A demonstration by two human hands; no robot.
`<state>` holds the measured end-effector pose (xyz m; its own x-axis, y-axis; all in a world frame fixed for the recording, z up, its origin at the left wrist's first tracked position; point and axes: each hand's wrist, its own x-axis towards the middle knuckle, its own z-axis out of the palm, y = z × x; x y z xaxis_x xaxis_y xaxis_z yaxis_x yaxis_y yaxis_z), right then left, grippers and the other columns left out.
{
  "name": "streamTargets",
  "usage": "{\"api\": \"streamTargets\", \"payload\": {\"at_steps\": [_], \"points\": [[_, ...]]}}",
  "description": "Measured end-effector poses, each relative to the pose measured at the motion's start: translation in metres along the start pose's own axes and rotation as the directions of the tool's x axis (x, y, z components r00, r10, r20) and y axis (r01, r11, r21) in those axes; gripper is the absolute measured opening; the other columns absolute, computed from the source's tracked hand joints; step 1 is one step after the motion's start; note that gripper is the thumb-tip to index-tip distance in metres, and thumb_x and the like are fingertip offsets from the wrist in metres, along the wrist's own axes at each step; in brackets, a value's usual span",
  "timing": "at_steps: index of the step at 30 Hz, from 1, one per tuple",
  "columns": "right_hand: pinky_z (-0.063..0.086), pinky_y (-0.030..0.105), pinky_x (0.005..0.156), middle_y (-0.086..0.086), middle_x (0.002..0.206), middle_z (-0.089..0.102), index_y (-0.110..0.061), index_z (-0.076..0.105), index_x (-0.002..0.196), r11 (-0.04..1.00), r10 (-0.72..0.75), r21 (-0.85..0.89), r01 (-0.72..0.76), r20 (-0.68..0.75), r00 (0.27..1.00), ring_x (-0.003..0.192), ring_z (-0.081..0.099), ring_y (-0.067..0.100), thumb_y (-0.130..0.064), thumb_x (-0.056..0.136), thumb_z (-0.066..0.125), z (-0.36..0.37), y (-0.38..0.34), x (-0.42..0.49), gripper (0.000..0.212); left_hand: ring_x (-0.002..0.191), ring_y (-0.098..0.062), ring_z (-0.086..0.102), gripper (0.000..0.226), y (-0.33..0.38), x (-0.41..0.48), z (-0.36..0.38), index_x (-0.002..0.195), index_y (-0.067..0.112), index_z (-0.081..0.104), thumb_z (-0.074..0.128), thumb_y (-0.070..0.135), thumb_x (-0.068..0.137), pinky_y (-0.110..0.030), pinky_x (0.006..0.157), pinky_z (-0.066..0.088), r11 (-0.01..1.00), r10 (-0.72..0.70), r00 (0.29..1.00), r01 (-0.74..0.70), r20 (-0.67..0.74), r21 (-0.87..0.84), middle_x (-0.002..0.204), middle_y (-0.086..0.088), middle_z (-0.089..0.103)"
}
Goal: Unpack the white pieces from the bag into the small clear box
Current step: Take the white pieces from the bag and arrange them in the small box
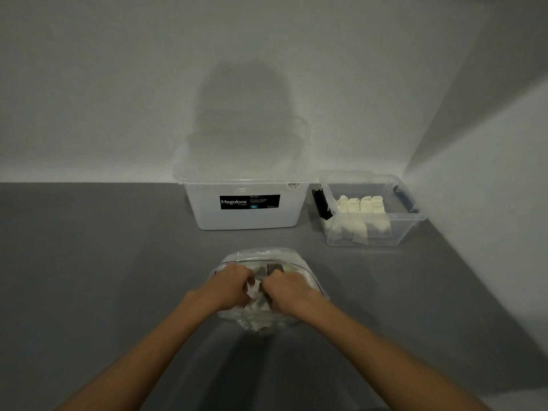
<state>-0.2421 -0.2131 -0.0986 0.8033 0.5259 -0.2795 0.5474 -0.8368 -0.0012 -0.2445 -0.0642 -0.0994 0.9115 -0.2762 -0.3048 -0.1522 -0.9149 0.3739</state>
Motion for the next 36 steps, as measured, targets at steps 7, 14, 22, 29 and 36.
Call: {"api": "streamTargets", "payload": {"at_steps": [7,14,22,29,36], "points": [[0.046,0.035,0.071,0.014,0.1,0.066,-0.006,0.065,0.102,0.985,0.025,0.171,0.001,-0.147,0.989,0.093,0.063,0.029,-0.007,0.089,0.053,-0.017,0.004,-0.005,0.018,0.068,-0.014,0.064,0.035,-0.001,-0.004,-0.012,0.113,0.01,0.063,0.07,0.009,0.079,-0.022,0.062,0.055,0.973,0.026,0.999,-0.03,-0.019,-0.231,0.104,-0.005,0.066],[0.054,0.027,0.059,0.008,0.074,0.066,-0.011,0.067,0.087,0.6,0.269,0.799,0.024,-0.23,0.935,0.064,0.063,0.017,-0.011,0.084,0.068,-0.053,0.023,-0.024,0.003,0.082,-0.021,0.069,0.018,0.012,-0.024,-0.043,0.104,0.013,0.065,0.067,0.011,0.086,-0.028,0.067,0.058,0.794,0.019,0.972,-0.158,-0.235,-0.587,0.092,-0.007,0.07],[0.053,0.022,0.054,0.005,0.073,0.069,-0.006,0.068,0.103,0.102,0.289,0.993,0.057,-0.084,0.954,0.057,0.061,0.01,-0.013,0.077,0.079,-0.065,0.034,-0.041,0.029,0.077,-0.014,0.071,0.021,0.038,-0.033,-0.057,0.103,0.009,0.064,0.069,0.02,0.085,-0.022,0.065,0.056,0.507,-0.091,0.941,-0.237,-0.325,-0.829,0.087,-0.009,0.072],[0.054,0.023,0.057,0.007,0.082,0.071,-0.008,0.066,0.09,-0.284,0.266,0.956,0.073,0.005,0.964,0.066,0.068,0.016,-0.019,0.085,0.068,-0.071,0.042,-0.046,0.012,0.073,-0.011,0.069,0.015,0.042,-0.026,-0.063,0.098,0.003,0.065,0.065,0.013,0.088,-0.019,0.061,0.055,0.253,-0.151,0.953,-0.219,-0.262,-0.942,0.08,-0.006,0.072],[0.059,0.029,0.065,0.016,0.086,0.071,-0.004,0.058,0.097,-0.388,0.386,0.908,0.158,0.004,0.922,0.075,0.071,0.025,-0.002,0.088,0.063,-0.07,0.051,-0.042,0.011,0.075,-0.014,0.071,0.003,0.043,-0.018,-0.069,0.085,0.002,0.061,0.061,0.002,0.087,-0.02,0.071,0.059,-0.176,-0.236,0.956,-0.216,-0.172,-0.96,0.081,-0.013,0.072]]}}
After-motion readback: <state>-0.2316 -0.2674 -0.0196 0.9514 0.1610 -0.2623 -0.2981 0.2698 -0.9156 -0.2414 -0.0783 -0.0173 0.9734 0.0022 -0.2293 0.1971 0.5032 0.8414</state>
